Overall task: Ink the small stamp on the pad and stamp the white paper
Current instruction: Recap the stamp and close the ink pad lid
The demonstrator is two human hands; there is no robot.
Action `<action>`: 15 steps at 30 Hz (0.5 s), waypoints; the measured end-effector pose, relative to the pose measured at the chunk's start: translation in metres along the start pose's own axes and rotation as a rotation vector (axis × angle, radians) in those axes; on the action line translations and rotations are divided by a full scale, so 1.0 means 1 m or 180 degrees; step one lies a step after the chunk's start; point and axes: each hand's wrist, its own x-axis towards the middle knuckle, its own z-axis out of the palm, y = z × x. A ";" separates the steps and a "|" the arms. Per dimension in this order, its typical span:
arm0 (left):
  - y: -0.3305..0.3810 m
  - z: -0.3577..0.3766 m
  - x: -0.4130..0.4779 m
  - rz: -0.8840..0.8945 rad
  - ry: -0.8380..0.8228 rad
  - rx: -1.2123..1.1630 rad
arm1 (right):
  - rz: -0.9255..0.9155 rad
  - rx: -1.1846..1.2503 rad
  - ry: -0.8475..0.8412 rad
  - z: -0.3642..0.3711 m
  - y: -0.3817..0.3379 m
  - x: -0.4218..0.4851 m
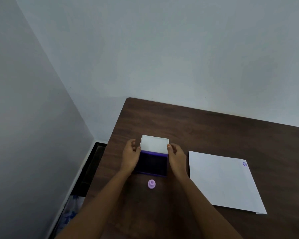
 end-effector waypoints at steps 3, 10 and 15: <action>0.007 0.008 0.012 -0.0014 -0.0174 0.0221 | 0.0056 -0.0035 -0.0107 0.006 -0.004 0.013; 0.011 0.024 0.019 0.0039 -0.0155 0.0337 | 0.0084 -0.0198 -0.0275 0.029 0.001 0.015; 0.009 0.021 0.022 -0.0029 -0.0101 0.0121 | 0.0197 0.0047 -0.0176 0.025 -0.003 0.021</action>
